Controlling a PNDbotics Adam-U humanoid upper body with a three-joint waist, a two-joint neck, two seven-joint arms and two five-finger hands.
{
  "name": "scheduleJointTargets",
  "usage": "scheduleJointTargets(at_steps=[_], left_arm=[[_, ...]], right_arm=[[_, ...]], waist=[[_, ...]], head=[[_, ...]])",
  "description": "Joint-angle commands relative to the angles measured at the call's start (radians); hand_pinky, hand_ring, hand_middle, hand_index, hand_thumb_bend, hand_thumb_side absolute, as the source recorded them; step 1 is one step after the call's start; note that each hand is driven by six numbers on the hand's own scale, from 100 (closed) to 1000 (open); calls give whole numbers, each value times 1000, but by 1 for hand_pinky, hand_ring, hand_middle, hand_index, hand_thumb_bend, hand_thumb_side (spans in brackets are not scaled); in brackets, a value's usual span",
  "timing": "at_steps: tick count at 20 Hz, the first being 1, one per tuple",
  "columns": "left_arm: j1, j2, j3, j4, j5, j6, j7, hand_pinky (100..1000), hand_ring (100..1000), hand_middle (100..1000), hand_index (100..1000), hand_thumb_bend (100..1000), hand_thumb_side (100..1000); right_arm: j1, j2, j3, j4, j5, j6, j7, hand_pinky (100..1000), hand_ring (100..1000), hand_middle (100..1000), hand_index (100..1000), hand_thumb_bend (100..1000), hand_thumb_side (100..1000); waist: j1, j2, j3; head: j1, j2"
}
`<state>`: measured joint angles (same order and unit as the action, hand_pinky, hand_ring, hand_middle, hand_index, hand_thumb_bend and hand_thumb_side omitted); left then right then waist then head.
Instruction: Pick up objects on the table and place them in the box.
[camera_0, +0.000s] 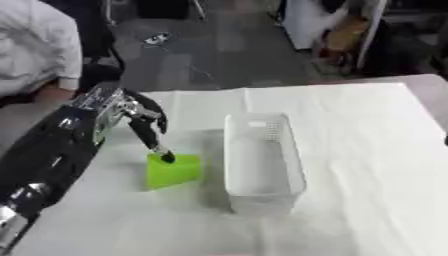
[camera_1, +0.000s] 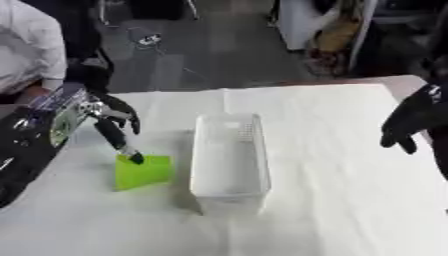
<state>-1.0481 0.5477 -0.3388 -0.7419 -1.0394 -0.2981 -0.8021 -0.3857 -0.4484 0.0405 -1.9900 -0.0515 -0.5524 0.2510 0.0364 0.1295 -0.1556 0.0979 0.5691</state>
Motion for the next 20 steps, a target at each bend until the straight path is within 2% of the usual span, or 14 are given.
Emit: scheduleJointTargets(at_steps=[1,9,20], left_arm=[[-14,0,15,15,-22,-97,-93,653,763,870,862,734,754],[-1,-17,29,67,-62,-110,-104,650,760,859,864,746,700],[20,-29,39,113,-90,-131,-105,644,753,848,866,745,687]], right_arm=[[-18,-9,-5,-10,-8,0,5,100,368,479,593,100,808],[-26,-5,-6,-10,-11,1,6,100,368,478,592,100,808],[-30,-4,-7,-10,-15,2,9,100,368,478,593,100,807]], waist=[[-1,-15,-3],[1,-13,-10],[1,-11,-13]], head=[[12,1],[11,4],[10,4]])
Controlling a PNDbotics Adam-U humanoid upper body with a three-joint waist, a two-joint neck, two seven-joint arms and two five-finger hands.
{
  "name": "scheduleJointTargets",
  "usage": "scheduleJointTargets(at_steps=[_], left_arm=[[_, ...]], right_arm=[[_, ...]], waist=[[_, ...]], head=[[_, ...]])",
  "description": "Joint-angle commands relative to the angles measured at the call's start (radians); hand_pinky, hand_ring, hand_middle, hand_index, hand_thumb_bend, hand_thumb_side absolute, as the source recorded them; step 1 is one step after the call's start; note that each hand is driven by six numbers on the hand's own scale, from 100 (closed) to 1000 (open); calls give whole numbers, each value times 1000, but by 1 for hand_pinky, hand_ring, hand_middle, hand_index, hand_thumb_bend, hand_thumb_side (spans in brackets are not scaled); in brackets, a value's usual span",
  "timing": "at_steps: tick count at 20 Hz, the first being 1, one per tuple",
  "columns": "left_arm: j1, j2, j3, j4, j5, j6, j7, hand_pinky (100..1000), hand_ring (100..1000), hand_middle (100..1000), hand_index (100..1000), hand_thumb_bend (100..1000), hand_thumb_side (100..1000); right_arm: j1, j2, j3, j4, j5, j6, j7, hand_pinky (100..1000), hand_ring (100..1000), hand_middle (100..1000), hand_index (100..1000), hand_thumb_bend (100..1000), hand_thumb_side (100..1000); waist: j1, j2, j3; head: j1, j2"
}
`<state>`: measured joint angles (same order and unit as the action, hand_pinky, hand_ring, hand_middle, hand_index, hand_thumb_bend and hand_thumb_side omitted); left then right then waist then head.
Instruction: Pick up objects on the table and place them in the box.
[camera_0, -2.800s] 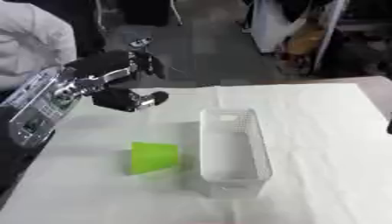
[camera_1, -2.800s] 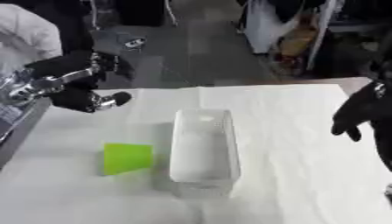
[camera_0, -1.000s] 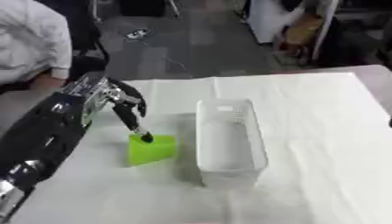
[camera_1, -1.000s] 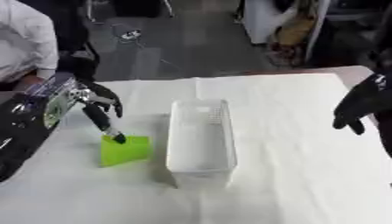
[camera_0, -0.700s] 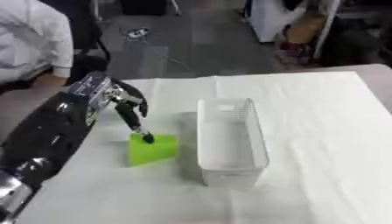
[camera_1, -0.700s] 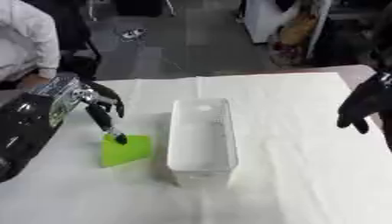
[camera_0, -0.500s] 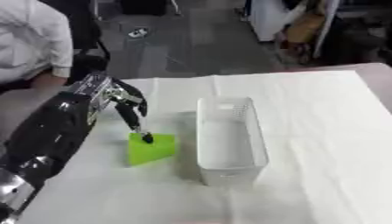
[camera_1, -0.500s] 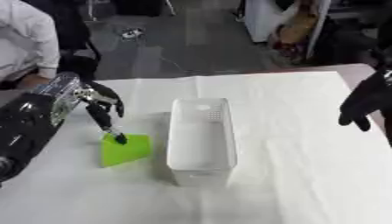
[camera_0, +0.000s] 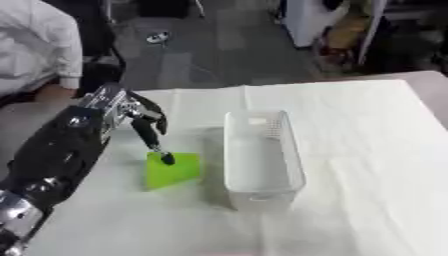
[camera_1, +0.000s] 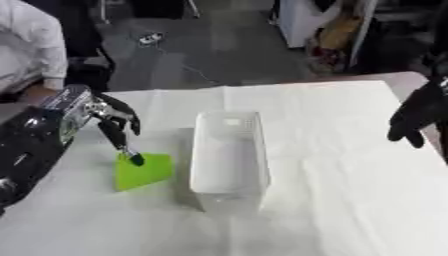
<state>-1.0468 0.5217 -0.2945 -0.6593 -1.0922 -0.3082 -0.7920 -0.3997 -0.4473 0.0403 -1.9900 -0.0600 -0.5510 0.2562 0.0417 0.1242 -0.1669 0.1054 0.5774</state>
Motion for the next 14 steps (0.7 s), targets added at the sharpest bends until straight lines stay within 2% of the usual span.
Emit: scheduleJointTargets(at_steps=[1,7,14], left_arm=[[19,-4,-6,35,-41,-122,-115,644,753,848,866,746,687],[19,-14,-5,54,-64,-134,-114,644,753,849,867,746,692],[19,-27,-12,68,-100,-157,-113,645,753,862,873,744,710]], right_arm=[[-15,-6,-7,-10,-7,0,5,100,368,478,593,100,808],[-15,-5,-7,-10,-6,1,7,100,368,478,593,100,809],[-15,-5,-7,-10,-6,2,7,100,367,478,593,100,809]], waist=[[-4,-6,-1],[-6,-5,-1],[-5,-7,-1]], head=[[2,-6],[0,-36],[8,-28]])
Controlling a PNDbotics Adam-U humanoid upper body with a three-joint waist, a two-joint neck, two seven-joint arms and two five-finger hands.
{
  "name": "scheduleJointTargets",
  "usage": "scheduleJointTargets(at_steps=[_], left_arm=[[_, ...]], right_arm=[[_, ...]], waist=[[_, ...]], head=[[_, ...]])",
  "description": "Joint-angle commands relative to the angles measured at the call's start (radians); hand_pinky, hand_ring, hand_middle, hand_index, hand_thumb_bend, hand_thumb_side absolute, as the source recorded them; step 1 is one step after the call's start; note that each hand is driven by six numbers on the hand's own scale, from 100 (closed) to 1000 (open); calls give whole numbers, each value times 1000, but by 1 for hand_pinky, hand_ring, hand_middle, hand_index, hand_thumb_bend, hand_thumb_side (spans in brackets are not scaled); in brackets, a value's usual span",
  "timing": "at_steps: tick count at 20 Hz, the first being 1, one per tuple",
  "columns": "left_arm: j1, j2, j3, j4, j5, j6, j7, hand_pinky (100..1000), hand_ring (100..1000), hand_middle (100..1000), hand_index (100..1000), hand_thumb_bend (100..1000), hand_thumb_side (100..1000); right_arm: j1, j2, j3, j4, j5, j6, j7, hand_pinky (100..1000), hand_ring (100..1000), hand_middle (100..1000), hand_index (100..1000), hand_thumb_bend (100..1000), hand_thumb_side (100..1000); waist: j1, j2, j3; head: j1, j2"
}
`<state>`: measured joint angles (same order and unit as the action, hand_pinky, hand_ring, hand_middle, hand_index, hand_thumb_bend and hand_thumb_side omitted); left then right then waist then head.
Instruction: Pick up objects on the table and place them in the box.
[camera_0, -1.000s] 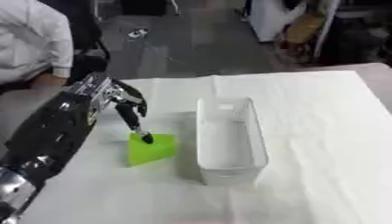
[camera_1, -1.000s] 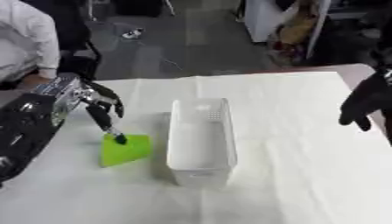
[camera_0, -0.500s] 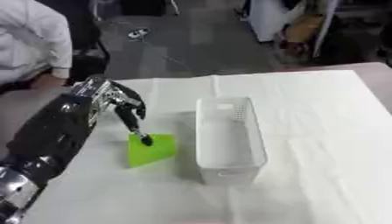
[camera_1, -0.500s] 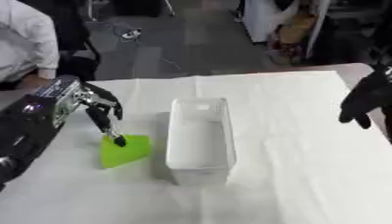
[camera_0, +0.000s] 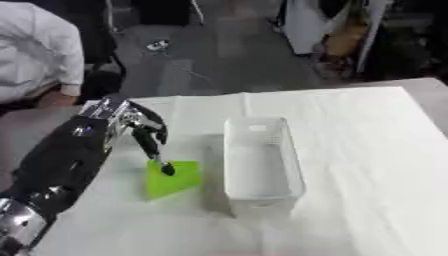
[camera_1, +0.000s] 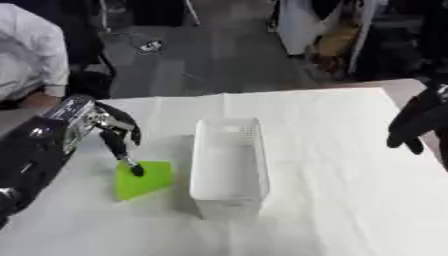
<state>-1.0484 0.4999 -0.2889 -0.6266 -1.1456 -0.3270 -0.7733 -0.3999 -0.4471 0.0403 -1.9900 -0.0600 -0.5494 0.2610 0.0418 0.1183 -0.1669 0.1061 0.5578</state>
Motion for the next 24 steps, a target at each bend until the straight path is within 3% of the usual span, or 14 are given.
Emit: scheduleJointTargets(at_steps=[1,8,16,24], left_arm=[[21,-4,-24,27,-46,-142,-133,644,753,865,874,740,717],[7,44,-85,-97,53,-133,-134,622,749,869,878,720,731],[-1,71,-137,-115,105,-134,-134,604,750,872,889,746,724],[-2,62,-144,-67,69,-175,-134,607,752,871,892,770,709]], right_arm=[[-15,-5,-7,-10,-6,0,3,100,368,478,593,100,809],[-9,-11,-5,-10,-4,3,5,100,367,479,593,100,810],[-6,-16,-3,-10,-4,6,6,100,368,478,593,100,810],[-7,-17,-3,-10,-6,6,8,100,368,478,593,100,810]], waist=[[-5,-1,0],[-1,-7,4],[5,-14,7],[8,-15,6]], head=[[8,-3],[17,50],[16,59],[21,60]])
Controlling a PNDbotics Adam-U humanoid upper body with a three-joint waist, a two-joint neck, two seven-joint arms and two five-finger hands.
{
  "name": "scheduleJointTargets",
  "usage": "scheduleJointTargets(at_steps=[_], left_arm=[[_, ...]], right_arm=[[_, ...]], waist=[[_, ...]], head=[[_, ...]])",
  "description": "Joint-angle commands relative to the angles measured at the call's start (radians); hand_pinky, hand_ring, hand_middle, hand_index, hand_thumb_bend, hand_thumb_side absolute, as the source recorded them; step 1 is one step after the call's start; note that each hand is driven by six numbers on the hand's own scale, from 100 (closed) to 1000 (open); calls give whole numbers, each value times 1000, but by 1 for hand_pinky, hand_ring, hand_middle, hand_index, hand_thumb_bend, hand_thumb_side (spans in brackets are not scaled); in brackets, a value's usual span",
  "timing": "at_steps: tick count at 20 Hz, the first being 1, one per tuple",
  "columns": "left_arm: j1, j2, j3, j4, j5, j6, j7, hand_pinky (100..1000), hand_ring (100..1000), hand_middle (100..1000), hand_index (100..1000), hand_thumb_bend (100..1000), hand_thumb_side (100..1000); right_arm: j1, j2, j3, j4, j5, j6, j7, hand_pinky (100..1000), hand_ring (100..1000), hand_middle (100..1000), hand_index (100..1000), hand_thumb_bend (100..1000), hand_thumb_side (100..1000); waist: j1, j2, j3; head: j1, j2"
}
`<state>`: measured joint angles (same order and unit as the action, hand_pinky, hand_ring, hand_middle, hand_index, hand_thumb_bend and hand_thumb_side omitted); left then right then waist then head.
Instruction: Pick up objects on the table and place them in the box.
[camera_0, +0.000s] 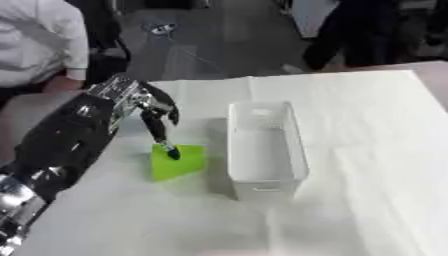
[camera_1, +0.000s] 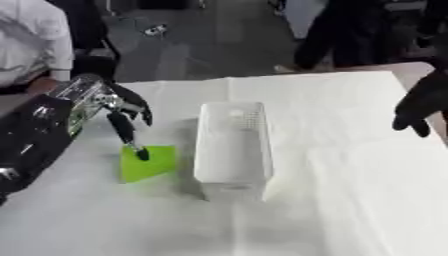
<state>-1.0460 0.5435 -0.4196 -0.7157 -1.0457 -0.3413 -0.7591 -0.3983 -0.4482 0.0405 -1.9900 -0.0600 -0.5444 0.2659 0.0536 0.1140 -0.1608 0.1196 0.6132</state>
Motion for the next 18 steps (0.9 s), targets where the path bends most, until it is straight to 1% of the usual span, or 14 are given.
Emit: scheduleJointTargets(at_steps=[1,5,14,18], left_arm=[[-5,16,-13,27,-38,-166,-148,607,752,870,893,772,708],[-4,10,-8,40,-58,-179,-148,608,752,869,897,771,707],[3,-7,-8,58,-101,-191,-148,610,752,869,896,775,704],[5,-15,-5,73,-125,-197,-148,608,750,861,884,776,692]], right_arm=[[-9,-16,-4,-10,-6,1,4,100,368,478,593,100,810],[-9,-16,-4,-10,-6,1,4,100,368,478,593,100,810],[-10,-16,-4,-10,-6,1,6,100,368,478,593,100,810],[-11,-15,-4,-10,-6,1,7,100,368,478,593,100,809]], waist=[[-4,-11,0],[-4,-11,0],[-5,-10,-1],[-6,-8,-2]], head=[[8,5],[9,4],[11,0],[10,-8]])
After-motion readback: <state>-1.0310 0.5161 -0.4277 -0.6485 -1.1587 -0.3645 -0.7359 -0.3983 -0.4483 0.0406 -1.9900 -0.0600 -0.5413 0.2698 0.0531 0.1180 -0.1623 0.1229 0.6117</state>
